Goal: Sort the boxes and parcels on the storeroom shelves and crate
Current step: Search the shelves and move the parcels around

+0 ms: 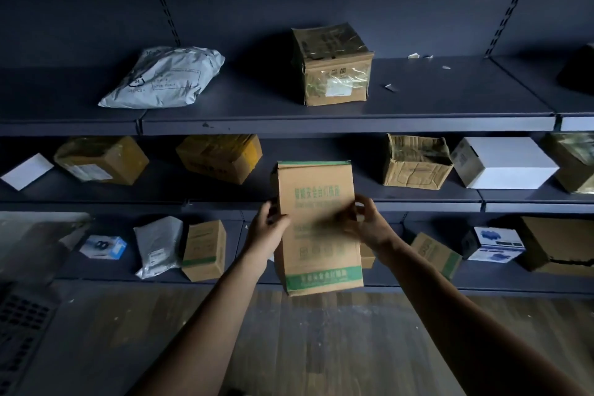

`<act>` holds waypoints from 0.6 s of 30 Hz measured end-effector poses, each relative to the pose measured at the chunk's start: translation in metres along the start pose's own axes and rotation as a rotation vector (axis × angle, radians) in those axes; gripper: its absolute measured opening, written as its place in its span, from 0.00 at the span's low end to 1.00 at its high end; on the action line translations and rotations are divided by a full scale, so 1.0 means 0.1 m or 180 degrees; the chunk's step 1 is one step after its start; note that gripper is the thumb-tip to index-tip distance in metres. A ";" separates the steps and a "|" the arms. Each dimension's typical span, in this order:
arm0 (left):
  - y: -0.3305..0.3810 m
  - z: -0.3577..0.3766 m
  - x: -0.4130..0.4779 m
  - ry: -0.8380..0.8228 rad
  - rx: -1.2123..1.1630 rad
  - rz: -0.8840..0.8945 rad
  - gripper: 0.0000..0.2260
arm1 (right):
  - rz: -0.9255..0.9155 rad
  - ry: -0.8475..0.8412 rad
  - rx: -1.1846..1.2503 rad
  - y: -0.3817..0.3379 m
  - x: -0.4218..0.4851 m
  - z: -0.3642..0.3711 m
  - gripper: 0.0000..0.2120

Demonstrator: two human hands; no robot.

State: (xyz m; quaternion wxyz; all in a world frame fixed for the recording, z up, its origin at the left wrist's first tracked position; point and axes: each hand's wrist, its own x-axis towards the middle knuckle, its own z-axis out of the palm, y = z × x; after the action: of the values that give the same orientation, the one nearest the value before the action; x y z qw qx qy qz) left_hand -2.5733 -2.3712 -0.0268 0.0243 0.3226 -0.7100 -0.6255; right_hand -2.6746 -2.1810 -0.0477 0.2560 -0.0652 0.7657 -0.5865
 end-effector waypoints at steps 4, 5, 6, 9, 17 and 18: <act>0.10 0.01 0.37 -0.0031 -0.0032 -0.0047 0.23 | -0.0009 0.0128 -0.0187 0.03 0.28 0.05 0.19; 0.11 0.02 0.45 -0.0055 0.0001 -0.0052 0.23 | 0.0032 0.0215 -0.0256 0.03 0.33 0.06 0.18; 0.13 0.02 0.57 -0.0097 0.0041 -0.0069 0.24 | 0.0103 0.0285 -0.0323 0.02 0.40 0.07 0.17; 0.17 0.01 0.91 -0.0159 0.0029 -0.0061 0.26 | 0.0132 0.0345 -0.0309 0.00 0.66 0.15 0.13; 0.14 -0.07 1.58 -0.0497 0.0117 0.0006 0.30 | 0.0008 0.0350 0.0292 -0.16 1.12 0.30 0.31; 0.14 -0.09 1.64 -0.0534 0.0075 -0.0041 0.30 | 0.0063 0.0379 0.0449 -0.14 1.17 0.32 0.34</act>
State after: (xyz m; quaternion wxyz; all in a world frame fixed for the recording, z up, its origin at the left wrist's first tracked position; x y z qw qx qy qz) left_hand -2.7048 -2.4586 -0.0729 -0.0431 0.2738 -0.7147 -0.6421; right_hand -2.7630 -2.2592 -0.0768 0.2198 -0.0045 0.7369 -0.6393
